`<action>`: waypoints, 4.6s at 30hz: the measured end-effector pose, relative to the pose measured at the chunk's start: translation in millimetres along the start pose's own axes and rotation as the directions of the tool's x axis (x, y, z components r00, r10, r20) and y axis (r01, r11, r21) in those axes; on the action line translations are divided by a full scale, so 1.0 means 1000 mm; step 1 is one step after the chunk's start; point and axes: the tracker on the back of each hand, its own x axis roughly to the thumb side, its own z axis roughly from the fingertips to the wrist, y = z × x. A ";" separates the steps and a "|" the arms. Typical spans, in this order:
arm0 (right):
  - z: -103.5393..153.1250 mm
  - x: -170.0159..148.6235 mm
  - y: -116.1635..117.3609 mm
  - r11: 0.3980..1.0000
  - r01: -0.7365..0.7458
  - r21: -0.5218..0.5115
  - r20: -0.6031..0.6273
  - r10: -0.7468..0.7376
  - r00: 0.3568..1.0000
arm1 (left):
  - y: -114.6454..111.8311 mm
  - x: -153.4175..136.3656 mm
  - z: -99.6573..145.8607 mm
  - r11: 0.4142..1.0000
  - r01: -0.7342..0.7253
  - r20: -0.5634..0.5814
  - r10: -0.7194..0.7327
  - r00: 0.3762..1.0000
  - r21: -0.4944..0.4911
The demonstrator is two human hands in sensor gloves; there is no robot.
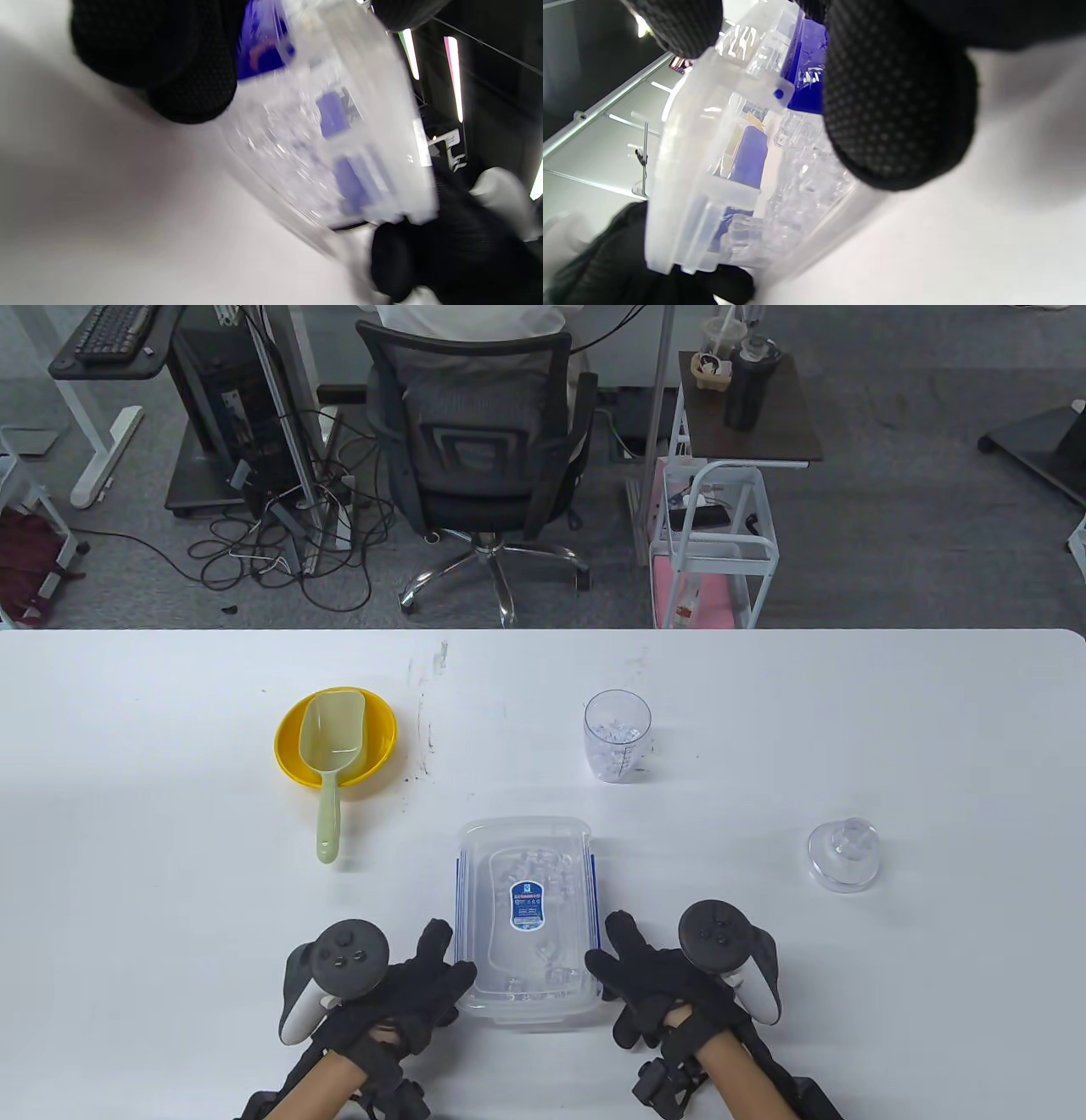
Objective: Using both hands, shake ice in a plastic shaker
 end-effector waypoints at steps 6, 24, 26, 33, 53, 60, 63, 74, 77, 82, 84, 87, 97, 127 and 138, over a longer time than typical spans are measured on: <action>-0.002 -0.006 -0.001 0.999 0.041 0.018 -0.055 -0.039 0.998 | 0.004 -0.003 -0.002 0.998 0.058 -0.012 -0.058 0.998 0.007; 0.013 0.016 0.009 0.987 -0.148 -0.055 0.105 0.153 0.983 | 0.000 0.022 0.011 0.905 0.352 0.073 -0.378 0.923 0.238; 0.013 0.016 0.012 0.987 -0.156 -0.039 0.114 0.160 0.981 | -0.002 0.020 0.011 0.915 0.332 0.083 -0.358 0.930 0.228; 0.014 0.020 0.023 0.965 -0.255 -0.055 0.121 0.260 0.958 | -0.008 0.021 0.010 0.886 0.400 0.094 -0.430 0.898 0.234; 0.011 0.021 0.026 0.972 -0.235 -0.020 0.144 0.235 0.961 | -0.010 0.020 0.004 0.944 0.283 0.124 -0.305 0.944 0.172; 0.011 0.020 0.026 0.973 -0.229 -0.012 0.141 0.228 0.963 | -0.012 0.019 0.005 0.939 0.295 0.120 -0.318 0.940 0.177; 0.011 0.020 0.026 0.974 -0.225 -0.006 0.137 0.223 0.965 | -0.012 0.019 0.005 0.943 0.287 0.120 -0.308 0.944 0.166; 0.010 0.019 0.022 0.976 -0.215 -0.022 0.113 0.216 0.970 | -0.012 0.019 0.003 0.940 0.294 0.090 -0.312 0.946 0.173; 0.009 0.018 0.021 0.978 -0.208 -0.020 0.106 0.209 0.972 | -0.012 0.019 0.002 0.939 0.297 0.082 -0.314 0.946 0.172; 0.008 0.018 0.019 0.978 -0.207 -0.024 0.104 0.208 0.973 | -0.011 0.019 0.002 0.932 0.313 0.079 -0.331 0.940 0.183; 0.008 0.019 0.017 0.979 -0.204 -0.027 0.102 0.206 0.973 | -0.011 0.019 0.002 0.923 0.330 0.073 -0.350 0.934 0.198; 0.009 0.020 0.013 0.978 -0.204 -0.044 0.095 0.208 0.974 | -0.013 0.022 0.003 0.903 0.369 0.064 -0.391 0.918 0.221; 0.013 0.075 -0.033 0.922 -0.292 -0.253 0.086 0.323 0.943 | -0.016 0.033 0.006 0.802 0.516 0.074 -0.559 0.826 0.302; -0.161 0.092 -0.104 0.776 -0.543 -0.320 -0.333 0.444 0.832 | -0.016 0.033 0.005 0.821 0.504 0.091 -0.543 0.835 0.268; -0.121 0.093 -0.101 0.666 -0.570 -0.481 -0.235 0.528 0.816 | -0.003 0.036 0.007 0.840 0.491 0.079 -0.519 0.851 0.230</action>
